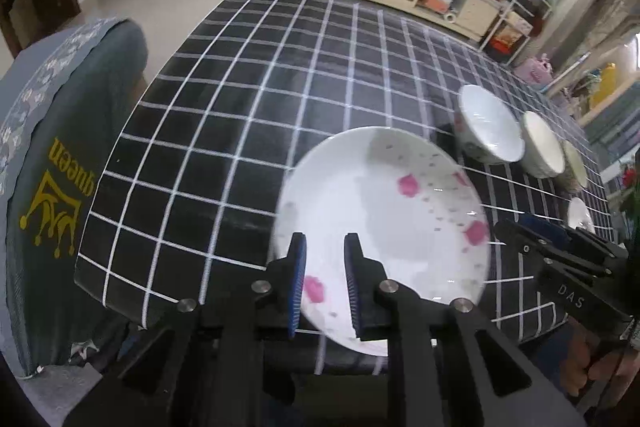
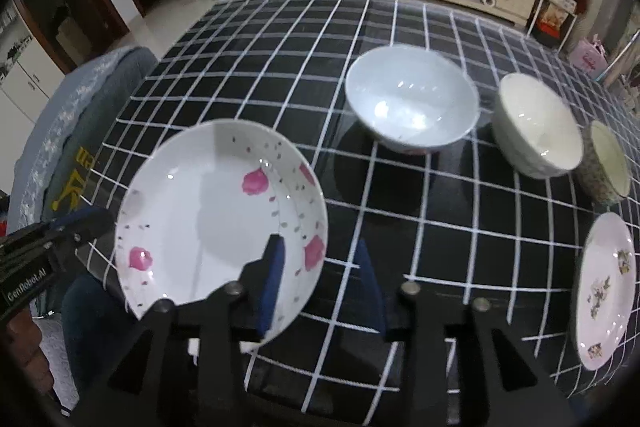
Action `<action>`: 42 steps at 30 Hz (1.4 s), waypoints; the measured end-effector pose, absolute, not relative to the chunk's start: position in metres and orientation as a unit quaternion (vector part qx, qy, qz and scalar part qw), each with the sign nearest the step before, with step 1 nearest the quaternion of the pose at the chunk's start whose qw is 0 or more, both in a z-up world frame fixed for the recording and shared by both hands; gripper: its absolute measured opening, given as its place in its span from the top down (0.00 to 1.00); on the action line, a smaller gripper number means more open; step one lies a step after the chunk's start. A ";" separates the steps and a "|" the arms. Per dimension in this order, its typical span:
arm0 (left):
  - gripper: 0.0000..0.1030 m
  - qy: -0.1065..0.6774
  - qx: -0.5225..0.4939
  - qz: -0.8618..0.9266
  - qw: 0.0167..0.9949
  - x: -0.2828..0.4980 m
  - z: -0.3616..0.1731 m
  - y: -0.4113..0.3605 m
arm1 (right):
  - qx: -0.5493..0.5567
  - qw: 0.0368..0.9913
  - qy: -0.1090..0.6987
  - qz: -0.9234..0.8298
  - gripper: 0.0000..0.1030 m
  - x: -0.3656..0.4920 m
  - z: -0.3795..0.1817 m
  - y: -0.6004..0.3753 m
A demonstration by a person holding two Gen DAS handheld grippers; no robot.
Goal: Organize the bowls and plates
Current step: 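Lower the pink-petal plate onto the plain white plate and open the right gripper, then move the right gripper to the bear-print plate and grasp its rim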
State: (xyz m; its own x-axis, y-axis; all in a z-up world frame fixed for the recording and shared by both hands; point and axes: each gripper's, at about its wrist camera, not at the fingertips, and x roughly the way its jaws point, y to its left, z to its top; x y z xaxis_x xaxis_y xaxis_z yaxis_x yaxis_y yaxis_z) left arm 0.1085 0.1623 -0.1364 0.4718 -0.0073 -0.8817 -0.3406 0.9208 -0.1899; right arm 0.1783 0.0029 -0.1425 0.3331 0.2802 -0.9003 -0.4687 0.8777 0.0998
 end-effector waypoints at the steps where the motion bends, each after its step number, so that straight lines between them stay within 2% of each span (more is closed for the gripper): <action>1: 0.78 0.502 -0.167 0.092 0.844 0.109 -0.132 0.154 | -0.088 0.814 0.525 0.230 0.53 0.177 -0.138 0.000; 4: 0.75 0.497 -0.156 0.076 0.850 0.111 -0.121 0.138 | -0.084 0.823 0.514 0.228 0.50 0.172 -0.124 -0.012; 6: 0.70 0.493 -0.149 0.064 0.855 0.112 -0.115 0.127 | -0.084 0.828 0.507 0.224 0.48 0.170 -0.117 -0.019; 10: 0.68 0.489 -0.138 0.042 0.860 0.118 -0.107 0.102 | -0.082 0.839 0.497 0.208 0.46 0.165 -0.104 -0.041; 12: 0.64 0.488 -0.131 0.032 0.862 0.122 -0.102 0.088 | -0.077 0.842 0.495 0.201 0.46 0.164 -0.100 -0.054; 31: 0.59 0.486 -0.071 -0.049 0.870 0.162 -0.081 -0.040 | -0.024 0.856 0.504 0.116 0.44 0.172 -0.089 -0.192; 32: 0.56 0.486 -0.071 -0.054 0.870 0.165 -0.082 -0.046 | -0.023 0.855 0.505 0.112 0.44 0.173 -0.090 -0.201; 42: 0.56 0.508 -0.053 -0.097 0.854 0.203 -0.097 -0.108 | -0.004 0.856 0.513 0.063 0.44 0.190 -0.097 -0.272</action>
State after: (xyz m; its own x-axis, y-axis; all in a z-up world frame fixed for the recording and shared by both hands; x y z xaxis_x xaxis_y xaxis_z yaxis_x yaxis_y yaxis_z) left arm 0.2032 -0.1077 -0.0969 0.4647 -0.2199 -0.8577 0.1120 0.9755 -0.1894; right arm 0.1897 -0.2723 -0.0966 0.4659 0.1051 -0.8786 -0.1124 0.9919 0.0590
